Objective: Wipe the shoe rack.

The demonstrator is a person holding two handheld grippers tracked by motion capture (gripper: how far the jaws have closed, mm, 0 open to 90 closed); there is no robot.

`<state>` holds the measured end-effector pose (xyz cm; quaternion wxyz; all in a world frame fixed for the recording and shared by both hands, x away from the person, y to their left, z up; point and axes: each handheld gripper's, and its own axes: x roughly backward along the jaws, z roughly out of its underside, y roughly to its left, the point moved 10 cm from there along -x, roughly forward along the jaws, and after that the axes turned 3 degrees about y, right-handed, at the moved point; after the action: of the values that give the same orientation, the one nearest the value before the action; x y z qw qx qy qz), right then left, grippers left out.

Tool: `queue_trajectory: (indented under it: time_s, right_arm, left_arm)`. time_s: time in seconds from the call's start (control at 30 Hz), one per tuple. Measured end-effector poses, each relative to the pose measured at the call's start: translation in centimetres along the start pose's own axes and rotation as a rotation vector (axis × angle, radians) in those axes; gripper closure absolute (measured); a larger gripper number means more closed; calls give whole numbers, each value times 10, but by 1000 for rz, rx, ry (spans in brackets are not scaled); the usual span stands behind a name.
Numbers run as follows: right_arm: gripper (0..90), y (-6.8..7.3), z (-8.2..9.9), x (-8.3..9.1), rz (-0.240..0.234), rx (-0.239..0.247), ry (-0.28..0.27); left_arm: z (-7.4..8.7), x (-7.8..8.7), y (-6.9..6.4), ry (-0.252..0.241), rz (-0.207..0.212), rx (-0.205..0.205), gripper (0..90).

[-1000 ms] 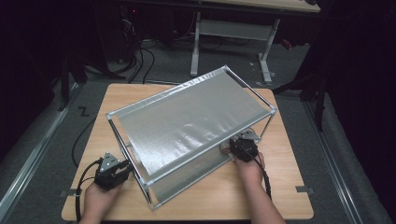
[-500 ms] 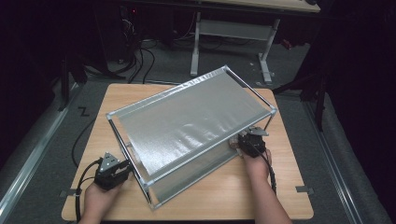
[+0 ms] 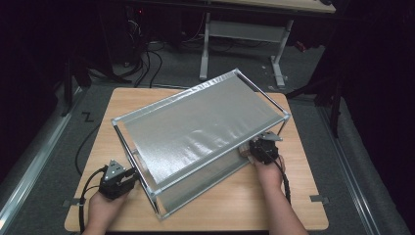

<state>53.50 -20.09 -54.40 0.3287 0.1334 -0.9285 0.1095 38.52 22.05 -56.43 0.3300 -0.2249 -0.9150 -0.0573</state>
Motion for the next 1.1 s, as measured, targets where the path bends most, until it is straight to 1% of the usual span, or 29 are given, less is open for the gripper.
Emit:
queue_trajectory:
  time_s: [0.03, 0.07, 0.1, 0.13, 0.17, 0.2, 0.23, 0.27, 0.3, 0.33, 0.37, 0.4, 0.43, 0.47, 0.5, 0.53, 0.6, 0.63, 0.67, 0.7, 0.77, 0.8, 0.83, 0.87, 0.93, 0.97, 1.03, 1.07, 1.1]
  right_arm:
    - [688, 5, -1, 4, -12, 7, -2]
    - [688, 11, -2, 10, -11, 30, -13]
    - [689, 19, -2, 17, -35, 37, -23]
    - [689, 25, -2, 24, -47, 51, -30]
    - [689, 25, -2, 24, -47, 51, -30]
    - [689, 38, 4, 39, -77, 69, -33]
    - [689, 38, 4, 39, -77, 69, -33]
    - [689, 48, 11, 48, -107, 70, -33]
    - [689, 53, 15, 52, -118, 75, -28]
    - [688, 56, 19, 55, -125, 80, -25]
    - [688, 56, 19, 55, -125, 80, -25]
    - [688, 62, 24, 59, -140, 74, -19]
    - [688, 74, 34, 64, -169, 88, -4]
    - [687, 79, 38, 65, -181, 98, 1]
    - [687, 79, 38, 65, -181, 98, 1]
    - [686, 90, 47, 63, -192, 131, 22]
    - [686, 91, 49, 59, -170, 154, 13]
    - [686, 91, 49, 59, -170, 154, 13]
    - [687, 90, 46, 54, -172, 128, 9]
    - [687, 89, 45, 52, -171, 127, 7]
    - [687, 87, 42, 46, -159, 132, 0]
    - [688, 86, 39, 42, -150, 135, -2]
    - [688, 86, 39, 42, -150, 135, -2]
    - [690, 84, 32, 34, -134, 129, 2]
    - [690, 83, 28, 29, -130, 121, 7]
    - [690, 83, 28, 29, -130, 121, 7]
    - [690, 82, 26, 27, -132, 108, 12]
    - [690, 83, 24, 30, -124, 121, 1]
    - [691, 84, 23, 34, -123, 129, -18]
  left_arm:
    - [0, 0, 0, -1, 2, 3, 680]
    - [0, 0, 1, -1, 2, 2, 681]
    - [0, 0, 1, -1, 2, 2, 682]
    - [0, 0, 1, -4, 4, 3, 683]
    - [0, 0, 1, -4, 4, 3, 684]
    - [0, 0, 0, -4, 3, 2, 685]
    - [0, 0, 0, -4, 3, 2, 687]
    - [0, 0, 0, -2, 1, -1, 689]
    - [0, 0, 0, -3, 0, -1, 690]
    - [0, 0, 0, -4, 0, -1, 691]
    - [0, 0, 0, -4, 0, -1, 692]
    - [0, 0, 0, -6, -1, -3, 692]
    - [0, 0, 0, -6, -1, -4, 693]
    - [0, 0, 0, -6, -3, -8, 695]
    - [0, 0, 0, -6, -3, -8, 699]
    - [0, 1, 0, -7, -9, -16, 702]
    - [-1, 0, -1, -8, -10, -19, 705]
    - [-1, 0, -1, -8, -10, -19, 705]
    - [-1, 0, -1, -9, -8, -19, 705]
    - [-1, 0, -1, -9, -8, -19, 705]
    - [-2, 0, -2, -13, -34, -40, 700]
    - [-2, 0, -2, -13, -34, -40, 699]
    - [-3, 0, -2, -14, -48, -56, 699]
    - [-3, 0, -4, -7, -53, -72, 693]
    - [-4, -1, -7, -7, -57, -92, 688]
    - [-4, -1, -7, -7, -57, -92, 688]
    - [-4, -1, -9, -5, -58, -109, 688]
    - [-4, -1, -9, -10, -49, -105, 684]
    - [-4, -1, -9, -10, -49, -105, 681]
